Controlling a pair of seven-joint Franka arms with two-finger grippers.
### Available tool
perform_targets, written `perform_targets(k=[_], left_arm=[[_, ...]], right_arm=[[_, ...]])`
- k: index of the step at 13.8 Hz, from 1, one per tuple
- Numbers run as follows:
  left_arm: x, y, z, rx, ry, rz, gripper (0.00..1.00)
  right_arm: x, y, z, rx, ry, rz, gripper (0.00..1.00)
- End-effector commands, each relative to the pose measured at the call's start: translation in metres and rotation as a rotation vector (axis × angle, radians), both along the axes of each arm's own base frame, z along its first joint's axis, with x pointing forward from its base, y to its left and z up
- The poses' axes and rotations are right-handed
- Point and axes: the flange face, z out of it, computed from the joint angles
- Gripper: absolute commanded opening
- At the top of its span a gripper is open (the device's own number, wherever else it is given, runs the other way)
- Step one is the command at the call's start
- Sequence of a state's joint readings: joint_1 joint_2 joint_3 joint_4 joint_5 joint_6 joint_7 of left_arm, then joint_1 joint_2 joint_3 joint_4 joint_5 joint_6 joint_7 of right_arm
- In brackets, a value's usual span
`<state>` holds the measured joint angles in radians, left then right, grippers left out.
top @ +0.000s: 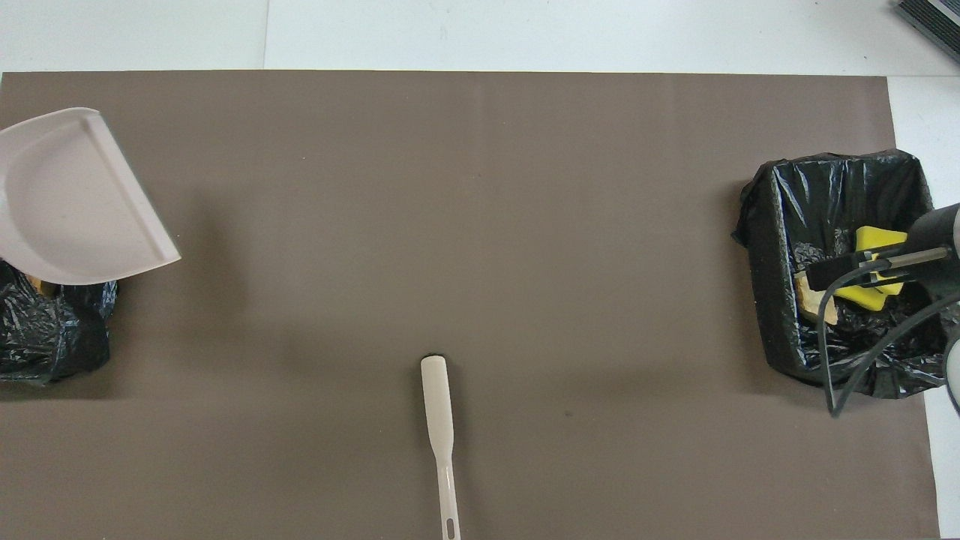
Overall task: Sweep and dump trash in bin
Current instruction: 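Bring the empty dustpan to the table center with the left gripper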
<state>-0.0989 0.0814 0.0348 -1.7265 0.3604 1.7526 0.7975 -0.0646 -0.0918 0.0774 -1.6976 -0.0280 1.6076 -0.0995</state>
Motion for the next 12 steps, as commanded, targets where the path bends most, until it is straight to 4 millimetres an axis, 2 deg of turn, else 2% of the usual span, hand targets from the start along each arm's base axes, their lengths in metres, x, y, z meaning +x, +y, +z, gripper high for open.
perform_targets(k=[1, 2, 4, 5, 7, 9, 10, 12], left_arm=[[0.001, -0.057, -0.028, -0.072, -0.023, 0.191, 0.0], [0.002, -0.086, -0.039, -0.097, -0.039, 0.267, 0.0], [0.004, -0.16, -0.069, -0.143, -0.071, 0.421, 0.0], [0.004, -0.183, -0.076, -0.187, -0.098, 0.505, 0.0], [0.001, -0.221, -0.101, -0.226, -0.079, 0.627, 0.0], [0.0, -0.273, -0.117, -0.244, -0.085, 0.681, 0.0], [-0.001, -0.294, -0.118, -0.266, -0.081, 0.723, 0.0], [-0.004, -0.32, -0.123, -0.297, -0.08, 0.751, 0.0]], right_arm=[[-0.009, 0.0, 0.011, 0.034, 0.034, -0.03, 1.0], [-0.009, 0.002, 0.016, 0.036, 0.028, -0.026, 1.0], [-0.01, -0.001, 0.015, 0.04, 0.025, -0.031, 1.0], [-0.011, 0.0, 0.015, 0.049, 0.022, -0.031, 1.0], [-0.011, -0.001, 0.015, 0.049, 0.023, -0.031, 1.0], [-0.01, -0.001, 0.012, 0.049, 0.026, -0.032, 1.0], [-0.011, -0.002, 0.011, 0.051, 0.028, -0.037, 1.0], [-0.011, -0.003, 0.011, 0.05, 0.026, -0.039, 1.0]])
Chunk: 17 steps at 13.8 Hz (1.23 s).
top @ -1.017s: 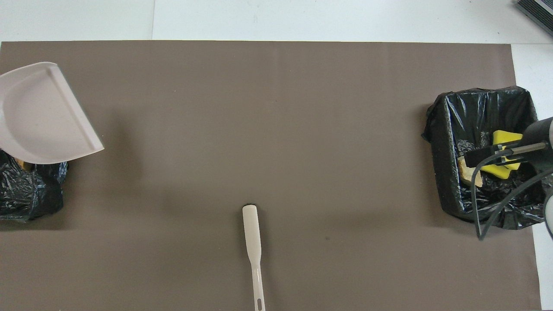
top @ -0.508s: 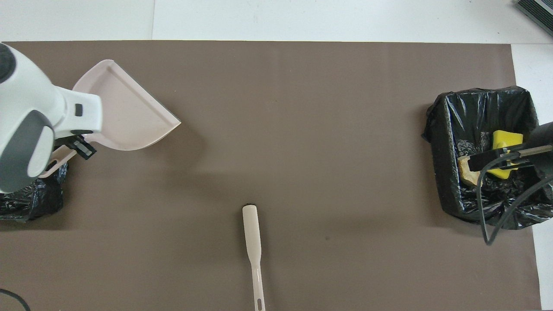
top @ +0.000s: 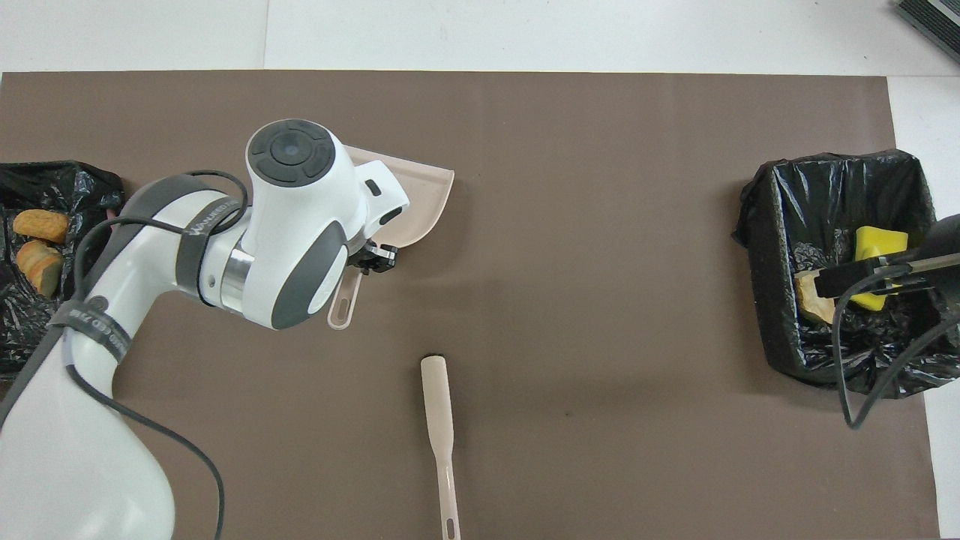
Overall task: Sweep and dump trash in bin
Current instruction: 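Bring the empty dustpan to the table center with the left gripper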
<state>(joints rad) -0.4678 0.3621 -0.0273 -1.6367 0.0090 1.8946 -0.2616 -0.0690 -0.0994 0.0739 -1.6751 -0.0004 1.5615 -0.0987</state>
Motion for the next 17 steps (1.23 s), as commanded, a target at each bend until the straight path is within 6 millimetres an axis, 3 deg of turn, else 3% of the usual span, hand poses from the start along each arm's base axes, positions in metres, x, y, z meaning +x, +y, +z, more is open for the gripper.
perform_targets(k=[1, 2, 5, 9, 10, 11, 12, 13, 15, 17], left_arm=[[0.005, -0.041, -0.007, -0.048, -0.011, 0.07, 0.0], [0.008, -0.059, -0.018, -0.045, 0.001, 0.122, 0.0], [0.014, -0.087, -0.036, -0.054, 0.0, 0.188, 0.0], [0.013, -0.091, -0.036, -0.074, 0.0, 0.206, 0.01], [0.012, -0.09, -0.036, -0.071, 0.005, 0.208, 0.27], [0.014, -0.087, -0.035, -0.073, 0.005, 0.213, 0.79], [0.013, -0.087, -0.031, -0.079, -0.003, 0.211, 1.0], [0.01, -0.083, -0.031, -0.064, 0.013, 0.212, 1.0], [-0.005, -0.069, -0.001, -0.065, -0.01, 0.22, 1.0], [-0.013, -0.036, 0.022, -0.053, -0.028, 0.241, 1.0]], right_arm=[[-0.005, -0.002, 0.001, 0.022, 0.012, -0.028, 1.0], [-0.004, -0.002, 0.001, 0.022, 0.011, -0.03, 1.0], [-0.007, -0.002, 0.0, 0.021, 0.012, -0.064, 1.0], [-0.009, -0.001, -0.001, 0.02, 0.012, -0.062, 1.0], [-0.009, -0.001, 0.0, 0.02, 0.011, -0.062, 1.0], [-0.009, -0.001, 0.0, 0.02, 0.008, -0.062, 1.0], [-0.009, -0.001, 0.0, 0.02, 0.008, -0.062, 1.0], [-0.009, -0.001, 0.0, 0.02, 0.009, -0.062, 1.0], [-0.009, 0.0, -0.001, 0.02, 0.011, -0.061, 1.0], [-0.009, 0.0, -0.001, 0.02, 0.009, -0.061, 1.0]])
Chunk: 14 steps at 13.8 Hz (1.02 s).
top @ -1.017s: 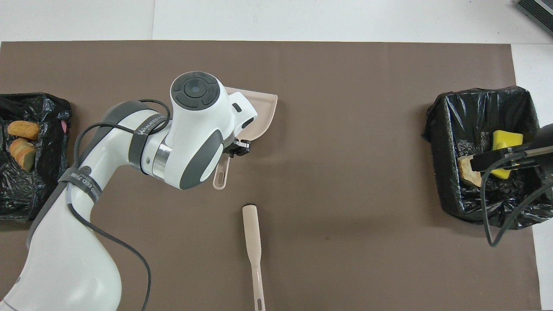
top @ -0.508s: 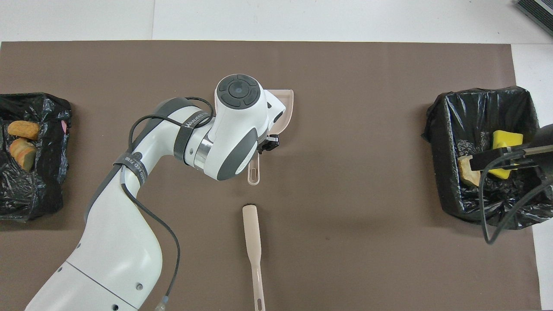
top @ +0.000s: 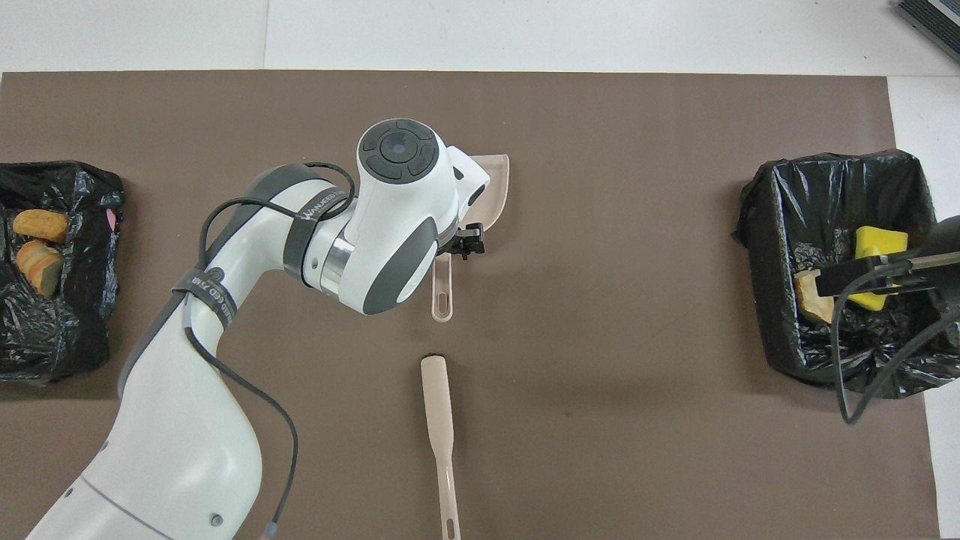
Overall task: Sweep and dump trash in bin
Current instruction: 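Bring the empty dustpan to the table center with the left gripper, then release the dustpan and withdraw the left gripper toward its trash bag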
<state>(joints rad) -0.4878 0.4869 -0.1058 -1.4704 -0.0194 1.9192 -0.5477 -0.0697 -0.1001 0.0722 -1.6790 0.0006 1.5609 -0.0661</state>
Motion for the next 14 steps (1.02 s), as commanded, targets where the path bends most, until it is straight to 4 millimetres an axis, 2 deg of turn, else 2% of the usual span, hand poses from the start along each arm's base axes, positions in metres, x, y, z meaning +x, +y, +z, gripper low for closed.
perform_targets(k=[1, 3, 7, 8, 9, 11, 14], left_arm=[[-0.026, 0.051, 0.028, 0.038, -0.003, 0.035, 1.0], [-0.037, 0.1, 0.048, 0.091, -0.046, 0.055, 1.0], [-0.07, 0.181, 0.131, 0.102, -0.057, -0.031, 1.0], [-0.071, 0.214, 0.154, 0.103, -0.051, -0.065, 1.0], [-0.079, 0.235, 0.176, 0.099, -0.056, -0.088, 1.0], [-0.086, 0.266, 0.206, 0.094, -0.059, -0.08, 1.0], [-0.088, 0.293, 0.269, 0.04, -0.058, -0.089, 1.0]], right_arm=[[-0.009, 0.001, 0.001, 0.02, 0.007, -0.026, 1.0], [-0.008, 0.001, 0.001, 0.02, 0.005, -0.026, 1.0], [-0.009, 0.001, 0.0, 0.02, 0.008, -0.023, 1.0], [-0.008, 0.001, 0.0, 0.02, 0.007, -0.023, 1.0], [-0.008, 0.001, 0.0, 0.02, 0.007, -0.023, 1.0], [-0.008, 0.001, -0.001, 0.02, 0.01, -0.022, 1.0], [-0.009, 0.001, -0.002, 0.02, 0.011, -0.022, 1.0]])
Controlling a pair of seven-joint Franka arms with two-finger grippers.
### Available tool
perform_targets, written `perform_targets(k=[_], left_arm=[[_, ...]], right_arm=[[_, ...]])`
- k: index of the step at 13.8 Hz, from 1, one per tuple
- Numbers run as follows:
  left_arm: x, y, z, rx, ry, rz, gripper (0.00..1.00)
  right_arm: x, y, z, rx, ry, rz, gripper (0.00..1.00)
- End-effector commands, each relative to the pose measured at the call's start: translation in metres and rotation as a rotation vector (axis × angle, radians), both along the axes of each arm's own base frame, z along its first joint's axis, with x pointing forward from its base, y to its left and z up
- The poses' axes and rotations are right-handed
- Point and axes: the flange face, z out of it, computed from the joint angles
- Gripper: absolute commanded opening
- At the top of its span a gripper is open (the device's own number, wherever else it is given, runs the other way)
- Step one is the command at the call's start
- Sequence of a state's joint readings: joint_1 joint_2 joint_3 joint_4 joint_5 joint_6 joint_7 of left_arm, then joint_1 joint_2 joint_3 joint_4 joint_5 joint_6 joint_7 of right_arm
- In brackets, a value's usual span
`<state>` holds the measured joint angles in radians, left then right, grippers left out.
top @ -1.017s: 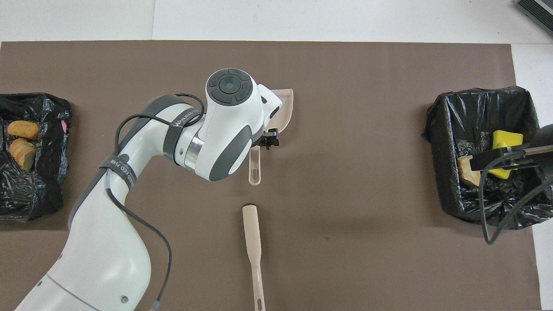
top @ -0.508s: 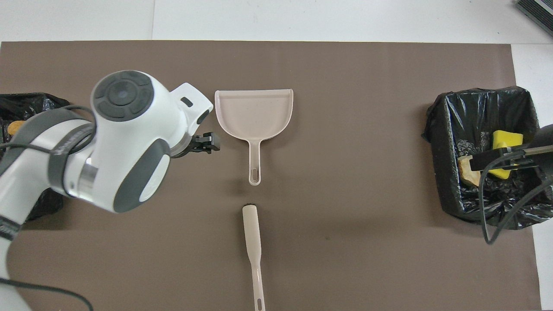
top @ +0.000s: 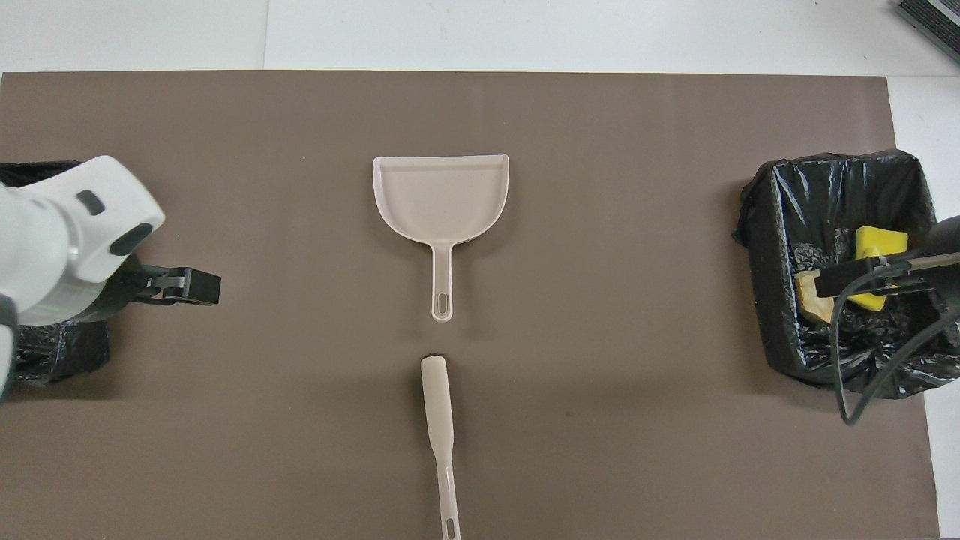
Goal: Sweep and dump trash in bin
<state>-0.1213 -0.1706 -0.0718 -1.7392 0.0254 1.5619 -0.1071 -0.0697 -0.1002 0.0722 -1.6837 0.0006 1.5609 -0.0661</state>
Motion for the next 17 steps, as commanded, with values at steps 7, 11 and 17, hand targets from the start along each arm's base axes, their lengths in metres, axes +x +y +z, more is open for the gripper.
perform_targets(k=[7, 11, 17], left_arm=[[0.023, 0.041, 0.071, -0.052, 0.044, -0.037, 1.0], [0.02, 0.04, 0.08, -0.057, 0.004, -0.044, 1.0], [0.014, 0.041, 0.077, -0.055, 0.018, -0.041, 1.0]], right_arm=[[-0.008, 0.001, -0.001, 0.02, 0.01, -0.02, 1.0], [-0.009, 0.001, -0.002, 0.018, 0.011, -0.014, 1.0], [-0.009, -0.001, -0.002, 0.018, 0.013, -0.026, 1.0]])
